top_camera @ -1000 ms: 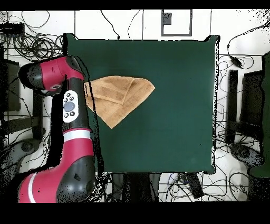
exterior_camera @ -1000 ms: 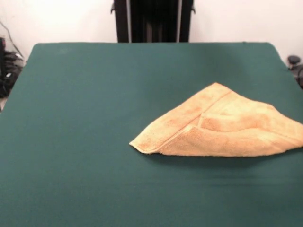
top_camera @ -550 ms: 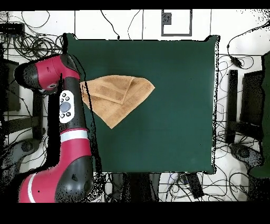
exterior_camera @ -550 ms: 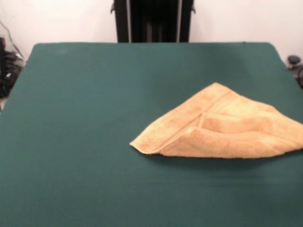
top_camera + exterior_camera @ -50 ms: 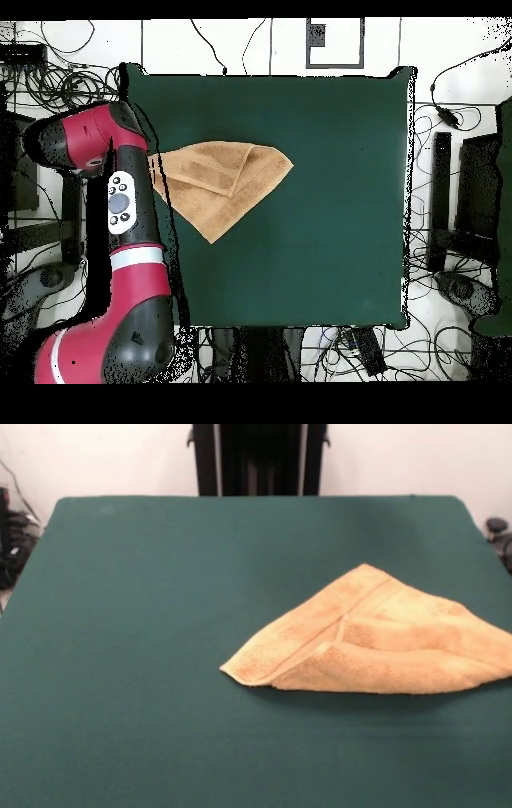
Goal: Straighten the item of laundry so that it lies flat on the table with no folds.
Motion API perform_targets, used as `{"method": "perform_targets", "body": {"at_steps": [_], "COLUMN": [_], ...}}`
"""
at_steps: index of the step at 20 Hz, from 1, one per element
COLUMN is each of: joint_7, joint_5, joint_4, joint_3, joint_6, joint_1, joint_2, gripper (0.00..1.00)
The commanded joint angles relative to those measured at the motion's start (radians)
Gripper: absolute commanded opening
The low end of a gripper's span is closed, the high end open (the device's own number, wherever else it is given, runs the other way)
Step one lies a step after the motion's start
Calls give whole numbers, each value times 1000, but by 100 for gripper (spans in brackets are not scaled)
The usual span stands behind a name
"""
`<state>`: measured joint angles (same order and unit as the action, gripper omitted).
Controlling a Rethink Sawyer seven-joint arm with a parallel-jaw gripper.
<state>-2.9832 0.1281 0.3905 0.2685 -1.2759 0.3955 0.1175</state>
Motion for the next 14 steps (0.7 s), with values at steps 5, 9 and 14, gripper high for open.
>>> {"method": "perform_targets", "body": {"at_steps": [5, 9, 14], "joint_7": [-86, -4, 143], "joint_5": [30, 2, -27], "joint_4": [280, 473, 764], "joint_3": [-25, -35, -65], "joint_6": [-97, 31, 243], "joint_1": [-24, -37, -83], "joint_2": [-222, -322, -478], "gripper": [0, 0, 0]}}
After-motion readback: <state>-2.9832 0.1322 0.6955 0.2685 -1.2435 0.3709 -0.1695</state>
